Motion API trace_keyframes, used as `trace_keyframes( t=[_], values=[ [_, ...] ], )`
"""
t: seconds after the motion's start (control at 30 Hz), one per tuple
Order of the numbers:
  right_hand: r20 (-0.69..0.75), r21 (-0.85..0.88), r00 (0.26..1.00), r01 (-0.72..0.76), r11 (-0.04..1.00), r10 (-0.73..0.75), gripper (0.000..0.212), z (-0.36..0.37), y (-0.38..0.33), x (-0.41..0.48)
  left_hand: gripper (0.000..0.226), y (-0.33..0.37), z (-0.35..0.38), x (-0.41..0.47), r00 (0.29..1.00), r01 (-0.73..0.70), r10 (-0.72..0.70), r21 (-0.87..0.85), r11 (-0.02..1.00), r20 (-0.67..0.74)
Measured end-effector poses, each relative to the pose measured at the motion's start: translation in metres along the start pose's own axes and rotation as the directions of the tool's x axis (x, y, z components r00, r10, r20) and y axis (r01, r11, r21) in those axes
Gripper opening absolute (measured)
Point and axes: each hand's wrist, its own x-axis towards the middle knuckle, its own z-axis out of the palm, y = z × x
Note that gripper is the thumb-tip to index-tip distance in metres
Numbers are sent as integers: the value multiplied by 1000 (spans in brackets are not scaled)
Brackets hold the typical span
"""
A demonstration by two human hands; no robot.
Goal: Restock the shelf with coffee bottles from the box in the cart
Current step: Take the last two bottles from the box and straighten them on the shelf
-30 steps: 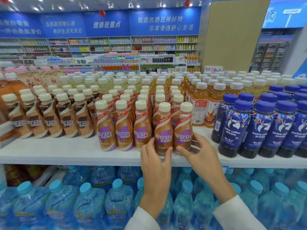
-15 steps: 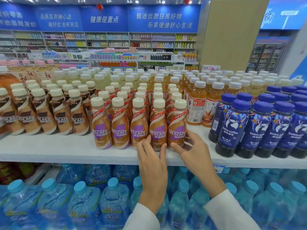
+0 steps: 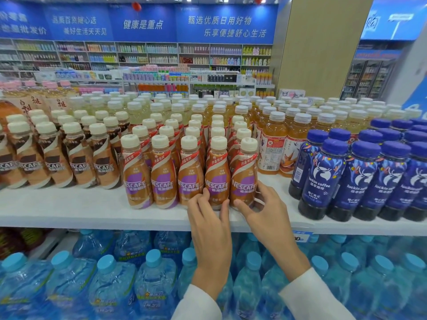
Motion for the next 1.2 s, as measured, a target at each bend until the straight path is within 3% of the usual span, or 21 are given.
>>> trace_keyframes(
  t=[0.23,0.3,0.37,0.5,0.6,0.7,0.77,0.83,1.0,1.2],
  values=[
    [58,70,998,-6,998,1,61,-3,4,1,53,3,-15,-3,997,11,-9,-19,1000,81],
    [101,141,995,-28,990,14,76,-6,6,2,55,3,-33,-5,991,36,-23,-99,994,128],
    [98,192,994,-58,980,40,100,-9,8,5,50,-2,-61,2,997,41,-28,-176,984,78],
    [111,242,993,-68,968,42,115,-10,-2,16,57,-36,-113,49,993,40,-64,-241,970,-94],
    [172,347,984,-98,933,39,102,-9,-20,27,101,-72,-134,93,985,162,-135,-304,939,108],
    [200,384,979,-113,916,37,101,-4,-31,36,125,-88,-142,128,893,322,-190,-287,902,408],
    [204,418,978,-134,898,51,102,0,-35,38,111,-89,-141,143,819,380,-179,-282,881,545],
    [205,444,976,-161,882,75,104,2,-35,38,88,-86,-137,150,785,423,-169,-316,849,596],
    [191,418,975,-183,890,111,98,6,-29,39,72,-90,-132,152,797,400,-145,-334,853,586],
    [176,384,975,-195,902,136,84,8,-31,37,71,-95,-131,154,800,360,-125,-303,882,587]
  ],
)
